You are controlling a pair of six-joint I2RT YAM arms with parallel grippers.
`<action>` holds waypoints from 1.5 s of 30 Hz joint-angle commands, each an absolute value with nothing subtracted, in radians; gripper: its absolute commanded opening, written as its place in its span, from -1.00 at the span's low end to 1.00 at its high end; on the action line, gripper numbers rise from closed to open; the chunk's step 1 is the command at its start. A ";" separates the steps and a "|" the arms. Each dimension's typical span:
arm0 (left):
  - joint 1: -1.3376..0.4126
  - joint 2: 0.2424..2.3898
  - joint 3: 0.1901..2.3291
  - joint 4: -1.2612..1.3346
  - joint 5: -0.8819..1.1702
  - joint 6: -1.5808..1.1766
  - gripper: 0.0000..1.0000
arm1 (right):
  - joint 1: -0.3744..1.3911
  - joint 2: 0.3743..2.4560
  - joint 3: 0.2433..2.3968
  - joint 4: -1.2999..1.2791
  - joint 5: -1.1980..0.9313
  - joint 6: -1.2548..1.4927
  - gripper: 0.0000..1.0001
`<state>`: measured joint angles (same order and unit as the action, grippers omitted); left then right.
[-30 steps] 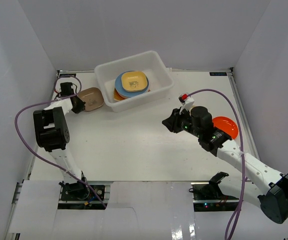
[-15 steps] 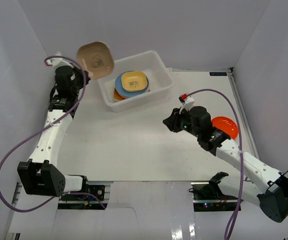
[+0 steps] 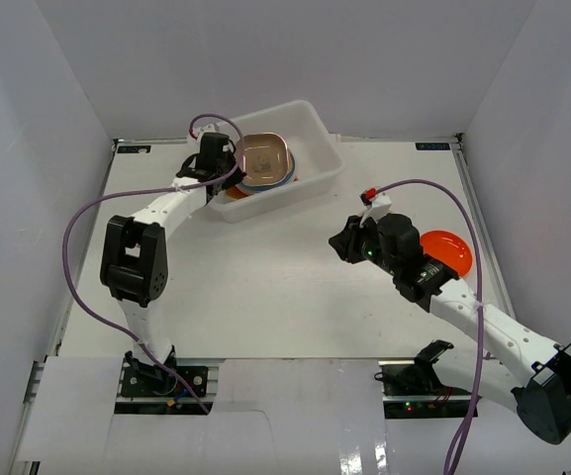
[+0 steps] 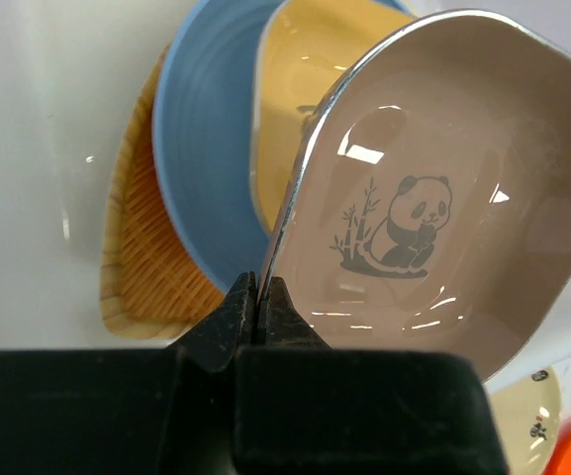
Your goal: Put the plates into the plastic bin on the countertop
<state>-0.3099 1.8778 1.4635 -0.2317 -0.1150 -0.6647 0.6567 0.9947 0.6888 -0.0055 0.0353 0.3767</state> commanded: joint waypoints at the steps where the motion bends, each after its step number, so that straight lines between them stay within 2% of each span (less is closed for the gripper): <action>1: -0.322 1.853 1.569 -0.195 -0.080 -0.678 -1.00 | 0.658 0.986 0.693 0.017 0.048 0.385 -0.48; 12: -0.325 1.944 1.624 -0.215 -0.078 -0.686 -1.00 | 0.658 0.999 0.698 0.008 0.103 0.373 -0.48; 16: -0.325 1.960 1.646 -0.230 -0.081 -0.678 -0.71 | 0.650 0.986 0.706 -0.036 0.172 0.350 -0.48; 19: -0.325 1.973 1.663 -0.245 -0.090 -0.675 -0.62 | 0.634 0.973 0.701 -0.054 0.190 0.344 -0.48; 22: -0.325 1.991 1.675 -0.252 -0.100 -0.661 -0.45 | 0.624 0.957 0.690 -0.063 0.189 0.347 -0.48; 24: -0.325 2.002 1.699 -0.270 -0.101 -0.655 -0.24 | 0.618 0.948 0.689 -0.078 0.196 0.348 -0.48; 25: -0.325 2.005 1.706 -0.273 -0.098 -0.653 -0.21 | 0.617 0.943 0.689 -0.083 0.201 0.348 -0.48; 27: -0.324 1.994 1.710 -0.265 -0.094 -0.652 0.10 | 0.604 0.930 0.684 -0.104 0.228 0.350 -0.45; 28: -0.325 1.984 1.716 -0.259 -0.081 -0.647 0.19 | 0.598 0.927 0.681 -0.109 0.238 0.353 -0.42; 30: -0.325 1.976 1.755 -0.261 -0.071 -0.631 0.34 | 0.571 0.920 0.664 -0.115 0.268 0.368 -0.25; 31: -0.324 1.970 1.767 -0.261 -0.064 -0.624 0.36 | 0.558 0.917 0.655 -0.114 0.273 0.377 -0.21; 35: -0.325 1.876 1.776 -0.256 -0.031 -0.612 0.42 | 0.483 0.911 0.608 -0.109 0.262 0.457 -0.09; 37: -0.325 1.826 1.731 -0.249 -0.017 -0.603 0.42 | 0.434 0.907 0.574 -0.106 0.252 0.495 0.08; 39: -0.327 1.725 1.677 -0.242 0.033 -0.601 0.42 | 0.381 0.907 0.539 -0.094 0.229 0.544 0.14; 40: -0.327 1.683 1.593 -0.236 0.055 -0.604 0.43 | 0.365 0.905 0.525 -0.086 0.219 0.564 0.24; 42: -0.325 1.540 1.487 -0.198 0.130 -0.609 0.44 | 0.319 0.896 0.494 -0.061 0.187 0.627 0.25; 45: -0.328 1.355 1.280 -0.167 0.233 -0.612 0.57 | 0.262 0.899 0.422 0.006 0.154 0.696 0.25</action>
